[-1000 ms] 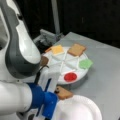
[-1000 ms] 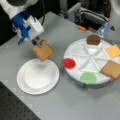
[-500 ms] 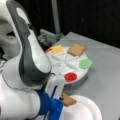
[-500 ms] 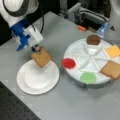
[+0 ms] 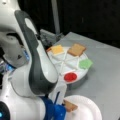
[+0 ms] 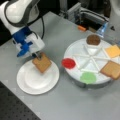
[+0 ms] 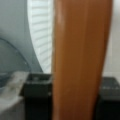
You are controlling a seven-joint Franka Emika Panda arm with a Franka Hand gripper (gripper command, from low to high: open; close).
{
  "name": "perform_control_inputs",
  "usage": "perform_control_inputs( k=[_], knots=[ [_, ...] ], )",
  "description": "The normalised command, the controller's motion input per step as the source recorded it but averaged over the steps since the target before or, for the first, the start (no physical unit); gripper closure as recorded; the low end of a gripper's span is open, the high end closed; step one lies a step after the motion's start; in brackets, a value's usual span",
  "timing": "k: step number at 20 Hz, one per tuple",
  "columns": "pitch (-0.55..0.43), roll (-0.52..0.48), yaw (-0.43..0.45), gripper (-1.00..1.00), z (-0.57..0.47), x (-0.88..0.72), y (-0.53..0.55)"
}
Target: Ingredient selection for cheeseburger or sandwich
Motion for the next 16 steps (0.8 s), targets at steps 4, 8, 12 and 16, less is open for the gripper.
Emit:
perform_control_inputs(
  k=[4,8,12,16],
  knots=[
    [0.026,0.079,0.306,1.0,-0.12,0.43,-0.2],
    [-0.032,0.113,0.276,1.0,-0.1,0.4,-0.15],
    [-0.053,0.135,0.237,1.0,-0.05,0.38,-0.15],
    [-0.055,0.157,0.209,1.0,-0.04,0.4,-0.2]
  ],
)
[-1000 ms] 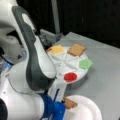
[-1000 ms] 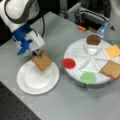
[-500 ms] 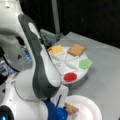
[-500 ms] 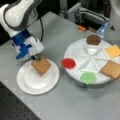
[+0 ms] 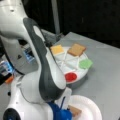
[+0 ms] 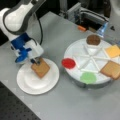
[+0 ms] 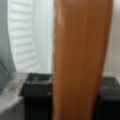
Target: Ingredient selection for cheeseburger or sandwich
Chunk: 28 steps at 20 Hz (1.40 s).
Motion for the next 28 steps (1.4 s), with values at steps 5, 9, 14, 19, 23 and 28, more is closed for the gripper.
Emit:
perform_control_inputs(
  k=[5,9,14,19,23,28],
  knots=[
    [-0.045,0.205,0.192,1.0,-0.05,0.41,-0.24],
    [-0.04,0.252,0.171,1.0,-0.06,0.44,-0.27],
    [-0.02,0.276,0.147,1.0,-0.05,0.47,-0.28],
    [-0.001,0.276,0.141,1.0,-0.03,0.47,-0.27],
    [0.018,0.246,0.143,1.0,-0.02,0.47,-0.26],
    [0.04,0.218,0.146,1.0,0.0,0.42,-0.26]
  ],
)
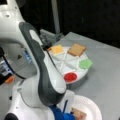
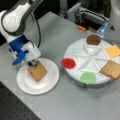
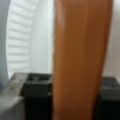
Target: Ingredient selection for cheeseburger or sandwich
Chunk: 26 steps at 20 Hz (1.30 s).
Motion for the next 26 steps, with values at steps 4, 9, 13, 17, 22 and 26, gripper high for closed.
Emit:
perform_control_inputs(
  k=[4,9,13,17,22,26],
  knots=[
    [0.061,0.193,0.149,1.0,0.0,0.37,-0.25],
    [0.071,0.192,0.148,1.0,0.0,0.37,-0.21],
    [0.07,0.177,0.143,-1.0,0.01,0.38,-0.18],
    [0.07,0.158,0.136,-1.0,0.03,0.38,-0.17],
    [0.071,0.152,0.137,-1.0,0.04,0.37,-0.17],
    [0.074,0.14,0.144,-1.0,0.03,0.36,-0.2]
  ],
)
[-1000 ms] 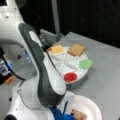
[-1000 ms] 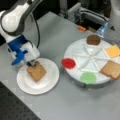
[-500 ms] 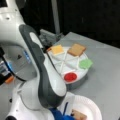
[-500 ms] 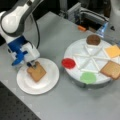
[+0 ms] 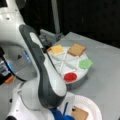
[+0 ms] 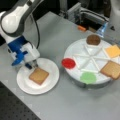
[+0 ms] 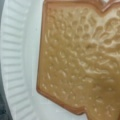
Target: Ingredient selection for cheeseburger or sandwich
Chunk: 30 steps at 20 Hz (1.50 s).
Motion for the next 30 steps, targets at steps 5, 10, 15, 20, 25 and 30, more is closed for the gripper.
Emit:
perform_control_inputs(
  k=[5,10,15,20,25,30],
  knots=[
    [0.09,0.123,0.151,-1.0,0.05,0.32,-0.23],
    [0.136,0.061,0.128,-1.0,0.17,0.19,-0.16],
    [0.224,-0.063,0.054,-1.0,0.38,-0.03,0.04],
    [0.241,-0.204,0.011,-1.0,0.36,-0.19,0.22],
    [0.19,-0.228,-0.046,-1.0,0.28,-0.33,0.36],
    [0.125,-0.289,-0.103,-1.0,0.24,-0.49,0.47]
  ],
)
